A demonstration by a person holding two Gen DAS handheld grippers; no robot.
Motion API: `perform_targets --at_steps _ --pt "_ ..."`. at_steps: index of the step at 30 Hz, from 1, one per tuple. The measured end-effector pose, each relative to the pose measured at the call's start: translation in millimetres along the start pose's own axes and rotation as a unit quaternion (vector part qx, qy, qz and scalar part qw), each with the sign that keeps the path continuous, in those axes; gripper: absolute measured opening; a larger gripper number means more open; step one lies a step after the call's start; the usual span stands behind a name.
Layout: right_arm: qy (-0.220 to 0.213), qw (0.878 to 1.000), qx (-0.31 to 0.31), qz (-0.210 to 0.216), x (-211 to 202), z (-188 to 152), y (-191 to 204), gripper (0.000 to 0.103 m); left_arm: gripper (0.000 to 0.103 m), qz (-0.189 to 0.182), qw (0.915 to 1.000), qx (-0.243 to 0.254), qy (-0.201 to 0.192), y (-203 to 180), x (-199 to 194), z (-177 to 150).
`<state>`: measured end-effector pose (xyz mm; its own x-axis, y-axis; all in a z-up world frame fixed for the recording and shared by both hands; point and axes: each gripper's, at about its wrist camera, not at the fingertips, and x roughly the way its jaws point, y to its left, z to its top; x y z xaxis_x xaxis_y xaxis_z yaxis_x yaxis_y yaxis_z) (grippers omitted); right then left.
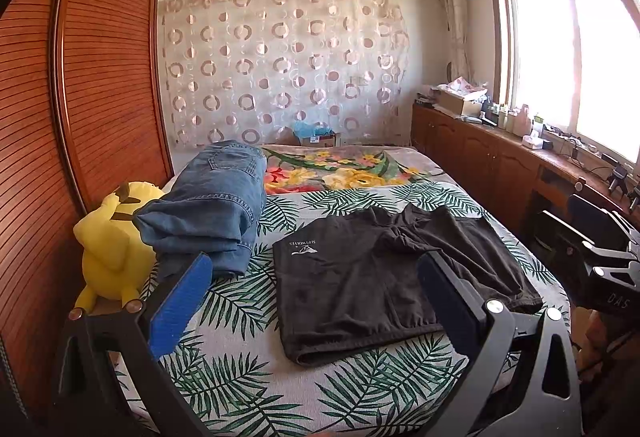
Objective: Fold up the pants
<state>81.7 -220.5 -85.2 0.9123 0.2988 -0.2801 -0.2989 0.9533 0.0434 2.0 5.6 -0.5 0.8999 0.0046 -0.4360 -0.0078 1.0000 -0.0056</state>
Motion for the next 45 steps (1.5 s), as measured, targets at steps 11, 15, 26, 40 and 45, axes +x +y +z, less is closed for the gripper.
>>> perform_targets --at_steps 11,15,26,40,45 --pt "-0.001 1.000 -0.001 0.000 -0.8 0.9 2.4 0.102 0.103 -0.001 1.0000 0.000 -0.001 -0.3 -0.6 -0.5" --pt "0.000 1.000 -0.001 0.001 -0.8 0.5 2.2 0.102 0.103 -0.001 1.0000 0.001 -0.001 -0.6 -0.6 -0.7" --pt "-0.001 1.000 -0.003 0.002 -3.2 0.1 3.5 0.102 0.103 -0.001 1.0000 0.001 -0.003 -1.0 -2.6 0.5" --pt "-0.002 1.000 -0.002 0.002 -3.0 0.3 3.3 0.102 0.103 0.000 1.0000 0.001 -0.003 -1.4 -3.0 0.7" --pt "-0.002 1.000 -0.003 0.002 -2.9 0.6 3.8 0.102 0.103 0.000 1.0000 0.001 -0.003 -1.5 -3.1 0.6"
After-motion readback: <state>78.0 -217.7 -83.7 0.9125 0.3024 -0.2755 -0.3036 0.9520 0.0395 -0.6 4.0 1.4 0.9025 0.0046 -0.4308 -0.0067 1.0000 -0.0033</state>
